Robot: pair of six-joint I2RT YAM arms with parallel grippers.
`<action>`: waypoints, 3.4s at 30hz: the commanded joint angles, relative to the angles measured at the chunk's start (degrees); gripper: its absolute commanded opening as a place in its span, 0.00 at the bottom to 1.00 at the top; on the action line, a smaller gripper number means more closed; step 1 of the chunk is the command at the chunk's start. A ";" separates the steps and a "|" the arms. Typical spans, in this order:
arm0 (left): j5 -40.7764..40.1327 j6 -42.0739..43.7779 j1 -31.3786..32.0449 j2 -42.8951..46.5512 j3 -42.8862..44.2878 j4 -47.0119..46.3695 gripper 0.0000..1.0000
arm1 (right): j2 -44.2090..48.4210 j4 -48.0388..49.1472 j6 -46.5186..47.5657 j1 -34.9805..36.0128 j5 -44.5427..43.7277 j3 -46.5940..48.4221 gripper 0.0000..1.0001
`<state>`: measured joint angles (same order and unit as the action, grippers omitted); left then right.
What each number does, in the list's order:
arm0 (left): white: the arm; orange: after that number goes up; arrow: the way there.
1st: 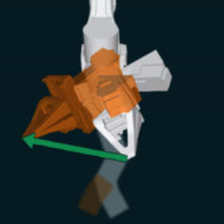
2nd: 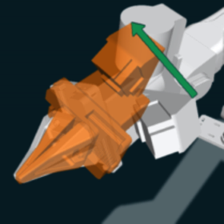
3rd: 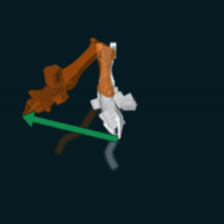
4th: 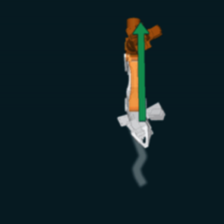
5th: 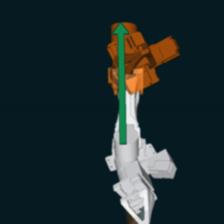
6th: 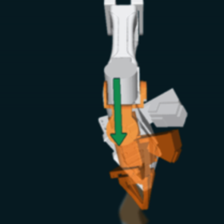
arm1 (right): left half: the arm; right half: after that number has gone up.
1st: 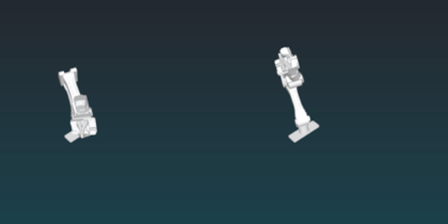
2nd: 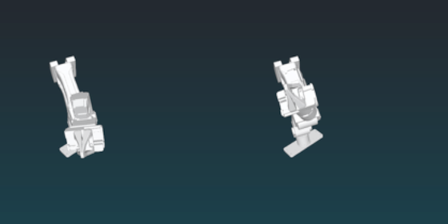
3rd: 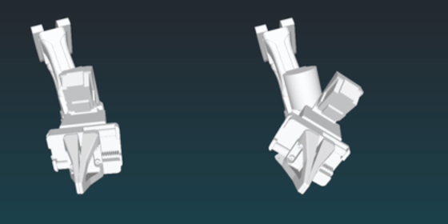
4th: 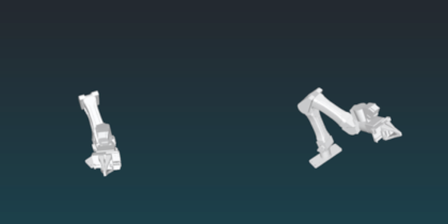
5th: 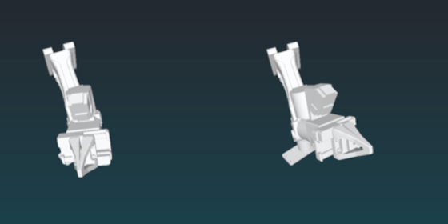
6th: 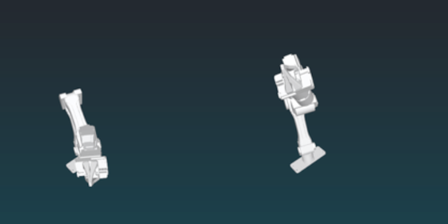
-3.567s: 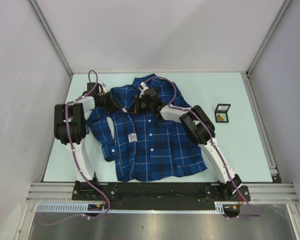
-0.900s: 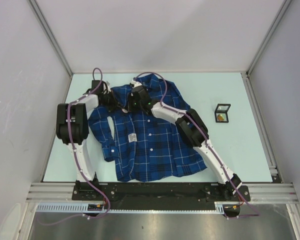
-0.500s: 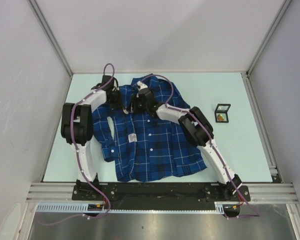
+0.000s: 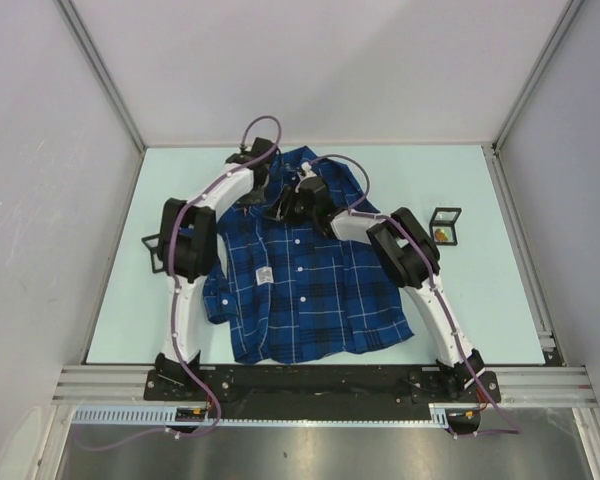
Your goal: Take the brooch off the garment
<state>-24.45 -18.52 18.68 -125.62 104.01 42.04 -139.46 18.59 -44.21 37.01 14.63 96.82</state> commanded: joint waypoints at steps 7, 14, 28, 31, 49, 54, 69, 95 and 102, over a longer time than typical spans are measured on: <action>-22.66 5.34 1.36 -10.52 17.10 15.61 0.00 | 2.70 -3.83 -4.66 -4.05 -8.48 -6.37 0.48; -6.56 3.41 1.36 -3.68 27.73 23.77 0.00 | 3.23 -3.12 -4.06 -8.80 -8.40 -8.22 0.47; 46.54 -3.52 -1.79 48.34 -24.70 -18.88 0.00 | 30.71 -17.72 14.61 -8.63 12.42 -13.11 0.65; 56.40 -10.46 -4.17 55.36 -34.90 -33.01 0.00 | 40.80 -11.05 10.65 -7.57 15.60 -26.21 0.75; 66.02 -29.65 -5.49 63.49 -47.85 -52.42 0.00 | 62.03 3.37 -4.22 0.60 5.50 -35.99 0.80; 67.16 -30.34 -5.58 62.87 -48.55 -54.26 0.00 | 58.69 14.09 -9.93 1.92 5.93 -35.99 0.75; 68.30 -29.55 -5.67 61.37 -48.28 -53.56 0.00 | 56.93 16.83 -9.32 2.54 4.79 -35.91 0.43; 69.45 -32.45 -5.67 60.41 -48.46 -54.79 0.00 | 55.52 9.98 -2.03 5.00 3.31 -33.27 0.25; 70.94 -36.93 -5.67 60.06 -49.51 -57.42 0.00 | 55.96 7.17 4.11 8.07 -3.99 -32.30 0.22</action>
<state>43.75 -51.05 12.64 -65.52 54.81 -10.48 -83.64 28.60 -46.13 42.19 15.18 61.82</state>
